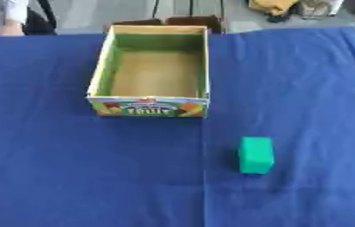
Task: Pick up objects on the table and place them in the box.
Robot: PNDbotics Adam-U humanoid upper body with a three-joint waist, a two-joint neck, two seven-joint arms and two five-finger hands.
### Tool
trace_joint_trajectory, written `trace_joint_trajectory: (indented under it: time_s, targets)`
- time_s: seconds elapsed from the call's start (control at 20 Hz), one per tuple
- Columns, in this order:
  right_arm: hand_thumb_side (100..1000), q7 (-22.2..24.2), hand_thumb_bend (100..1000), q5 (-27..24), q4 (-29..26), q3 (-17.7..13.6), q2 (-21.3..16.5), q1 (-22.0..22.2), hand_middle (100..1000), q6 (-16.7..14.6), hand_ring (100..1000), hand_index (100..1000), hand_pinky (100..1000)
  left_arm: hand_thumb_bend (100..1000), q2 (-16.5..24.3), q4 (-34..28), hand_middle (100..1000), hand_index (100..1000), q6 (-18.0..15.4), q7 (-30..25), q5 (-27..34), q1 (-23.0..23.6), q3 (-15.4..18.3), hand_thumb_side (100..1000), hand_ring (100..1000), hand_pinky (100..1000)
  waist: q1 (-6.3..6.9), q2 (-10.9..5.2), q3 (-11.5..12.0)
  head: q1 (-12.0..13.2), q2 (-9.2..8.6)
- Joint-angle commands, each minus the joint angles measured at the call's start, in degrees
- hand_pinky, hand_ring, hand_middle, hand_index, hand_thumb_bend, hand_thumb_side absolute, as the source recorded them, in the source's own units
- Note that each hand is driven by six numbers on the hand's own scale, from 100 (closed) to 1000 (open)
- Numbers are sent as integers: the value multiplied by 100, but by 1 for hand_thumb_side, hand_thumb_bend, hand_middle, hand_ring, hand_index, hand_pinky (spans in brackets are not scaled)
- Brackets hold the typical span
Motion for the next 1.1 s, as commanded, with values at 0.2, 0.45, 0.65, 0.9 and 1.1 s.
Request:
trace_joint_trajectory:
  time_s: [0.2, 0.45, 0.65, 0.9, 1.1]
  targets:
    - [976, 1376, 181, -157, -99, 138, -456, -216, 886, -237, 835, 944, 783, 100, 125, -92, 920, 1000, 13, -38, 11, -56, -22, 1000, 945, 832, -13, -147, 3, -68, -86]
    - [963, 1684, 346, -434, -99, 259, -605, -283, 854, -210, 814, 952, 768, 100, 128, -92, 917, 1000, 22, -58, 17, -63, -36, 1000, 945, 831, -16, -139, -13, -98, -94]
    - [891, 1971, 506, -743, -99, 511, -802, -273, 883, -73, 823, 959, 770, 100, 126, -92, 914, 1000, 29, -81, 24, -74, -53, 1000, 944, 831, -41, -143, -22, -150, -100]
    - [832, 2306, 571, -1054, -99, 732, -911, -406, 906, 192, 836, 979, 765, 100, 126, -92, 908, 1000, 49, -108, 20, -82, -67, 1000, 944, 830, -84, -185, -38, -166, -104]
    - [558, 2721, 601, -1211, -99, 989, -880, -520, 892, 322, 807, 995, 756, 100, 122, -92, 905, 1000, 49, -120, 22, -85, -77, 1000, 942, 830, -119, -218, -61, -162, -96]
